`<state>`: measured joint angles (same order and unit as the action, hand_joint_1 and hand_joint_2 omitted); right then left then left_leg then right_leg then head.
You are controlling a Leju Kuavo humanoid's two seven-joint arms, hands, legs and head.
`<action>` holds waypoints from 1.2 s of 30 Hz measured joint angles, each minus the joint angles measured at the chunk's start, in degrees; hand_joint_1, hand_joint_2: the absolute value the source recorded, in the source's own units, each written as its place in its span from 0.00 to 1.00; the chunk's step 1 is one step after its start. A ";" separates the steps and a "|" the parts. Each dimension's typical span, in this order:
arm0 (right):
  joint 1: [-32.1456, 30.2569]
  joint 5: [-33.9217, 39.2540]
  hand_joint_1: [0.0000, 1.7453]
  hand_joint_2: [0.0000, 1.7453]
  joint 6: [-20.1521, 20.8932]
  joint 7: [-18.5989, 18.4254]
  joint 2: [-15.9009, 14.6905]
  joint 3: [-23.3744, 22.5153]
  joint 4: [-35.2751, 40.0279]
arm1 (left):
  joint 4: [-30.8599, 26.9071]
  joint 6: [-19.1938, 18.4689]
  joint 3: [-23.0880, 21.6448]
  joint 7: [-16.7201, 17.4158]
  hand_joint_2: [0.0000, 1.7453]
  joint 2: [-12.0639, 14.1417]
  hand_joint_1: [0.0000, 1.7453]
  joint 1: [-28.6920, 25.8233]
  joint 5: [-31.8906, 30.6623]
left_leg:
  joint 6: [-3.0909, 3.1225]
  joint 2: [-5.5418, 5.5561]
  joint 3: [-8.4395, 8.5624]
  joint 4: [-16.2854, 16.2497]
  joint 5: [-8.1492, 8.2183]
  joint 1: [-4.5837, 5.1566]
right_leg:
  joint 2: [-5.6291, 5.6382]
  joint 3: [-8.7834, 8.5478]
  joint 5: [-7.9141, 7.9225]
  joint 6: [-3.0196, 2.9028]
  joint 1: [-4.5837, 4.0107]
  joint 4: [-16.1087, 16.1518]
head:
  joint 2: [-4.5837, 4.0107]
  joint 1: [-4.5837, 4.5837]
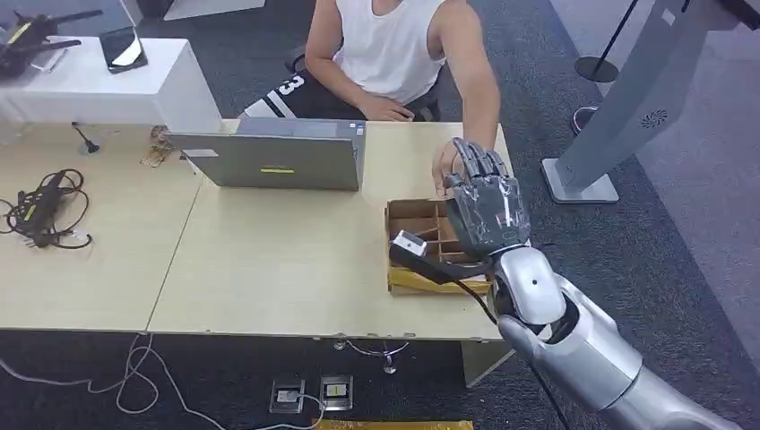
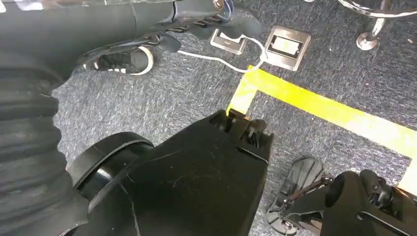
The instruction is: Pass the card to the sensor for recognition and then transmit it.
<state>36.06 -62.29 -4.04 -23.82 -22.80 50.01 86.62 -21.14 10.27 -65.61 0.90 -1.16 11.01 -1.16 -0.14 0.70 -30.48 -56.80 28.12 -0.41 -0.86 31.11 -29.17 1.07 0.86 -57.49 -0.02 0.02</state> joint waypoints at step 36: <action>-4.87 7.63 1.00 1.00 -8.27 -0.61 -1.55 -4.53 -2.21 | 0.20 0.02 0.33 0.42 1.00 -0.22 0.00 -0.29 -0.44 | 0.00 -0.01 0.02 -0.02 0.00 0.01 | 0.00 0.02 0.00 0.00 0.01 0.01 | 0.00 0.00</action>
<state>31.19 -54.66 -12.31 -24.44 -24.35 45.48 84.41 -20.94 10.29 -65.29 1.31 -1.38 10.72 -1.60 -0.14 0.70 -30.46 -56.81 28.13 -0.40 -0.86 31.13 -29.17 1.08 0.87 -57.48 -0.02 0.02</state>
